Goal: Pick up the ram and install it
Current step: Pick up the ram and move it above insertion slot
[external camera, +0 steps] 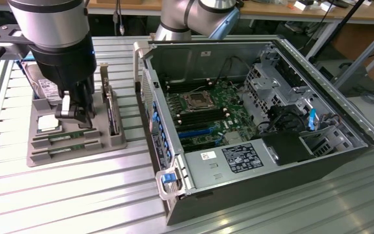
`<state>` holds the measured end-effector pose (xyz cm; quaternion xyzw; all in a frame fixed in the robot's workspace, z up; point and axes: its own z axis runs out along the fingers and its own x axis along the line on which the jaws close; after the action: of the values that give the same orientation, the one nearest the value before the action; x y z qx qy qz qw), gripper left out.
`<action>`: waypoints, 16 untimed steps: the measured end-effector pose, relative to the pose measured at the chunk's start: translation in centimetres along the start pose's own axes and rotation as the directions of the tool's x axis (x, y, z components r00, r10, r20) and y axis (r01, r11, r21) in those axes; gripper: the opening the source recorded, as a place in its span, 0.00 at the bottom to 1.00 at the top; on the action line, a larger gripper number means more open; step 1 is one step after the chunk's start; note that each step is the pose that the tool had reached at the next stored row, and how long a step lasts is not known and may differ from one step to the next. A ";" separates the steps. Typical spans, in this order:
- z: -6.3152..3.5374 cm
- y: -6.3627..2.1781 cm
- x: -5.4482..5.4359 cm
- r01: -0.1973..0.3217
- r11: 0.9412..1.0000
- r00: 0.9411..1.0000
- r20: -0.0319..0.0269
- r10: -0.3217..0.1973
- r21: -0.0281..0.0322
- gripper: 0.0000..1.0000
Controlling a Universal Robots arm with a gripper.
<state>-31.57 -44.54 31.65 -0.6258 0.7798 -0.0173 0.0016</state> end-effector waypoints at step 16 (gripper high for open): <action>1.73 0.05 0.0 0.000 1.000 1.000 0.000 0.000 0.000 0.30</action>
<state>-31.57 -44.53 29.92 -0.6258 0.7798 -0.0173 0.0016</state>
